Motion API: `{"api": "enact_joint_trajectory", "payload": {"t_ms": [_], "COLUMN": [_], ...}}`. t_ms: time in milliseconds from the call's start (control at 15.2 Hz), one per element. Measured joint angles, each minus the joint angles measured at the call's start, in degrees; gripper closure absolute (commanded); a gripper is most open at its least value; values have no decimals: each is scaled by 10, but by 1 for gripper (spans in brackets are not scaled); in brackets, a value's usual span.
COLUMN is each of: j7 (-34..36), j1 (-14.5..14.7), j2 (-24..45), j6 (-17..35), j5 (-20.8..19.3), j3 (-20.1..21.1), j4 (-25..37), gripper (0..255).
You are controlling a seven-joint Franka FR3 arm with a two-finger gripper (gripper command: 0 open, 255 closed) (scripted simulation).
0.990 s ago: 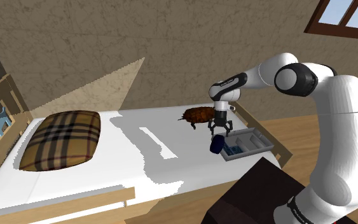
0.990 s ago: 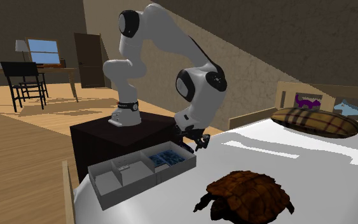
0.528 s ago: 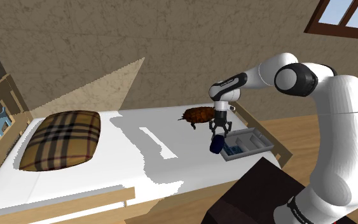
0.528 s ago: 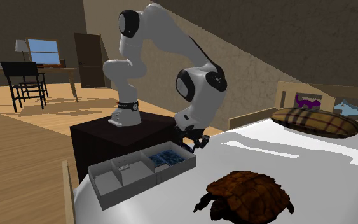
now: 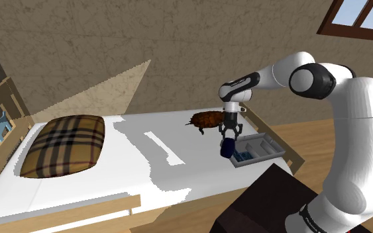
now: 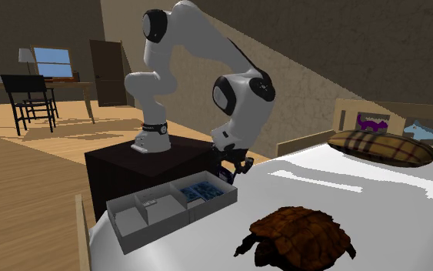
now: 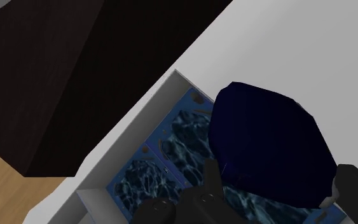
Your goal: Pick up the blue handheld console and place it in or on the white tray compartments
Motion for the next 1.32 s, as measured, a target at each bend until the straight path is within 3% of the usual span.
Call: {"api": "enact_joint_trajectory", "payload": {"t_ms": [1320], "j7": [-2], "j1": [-12], "j2": [-89], "j6": [-108], "j5": [-5], "j3": [-5], "j4": [18], "gripper": [255]}}
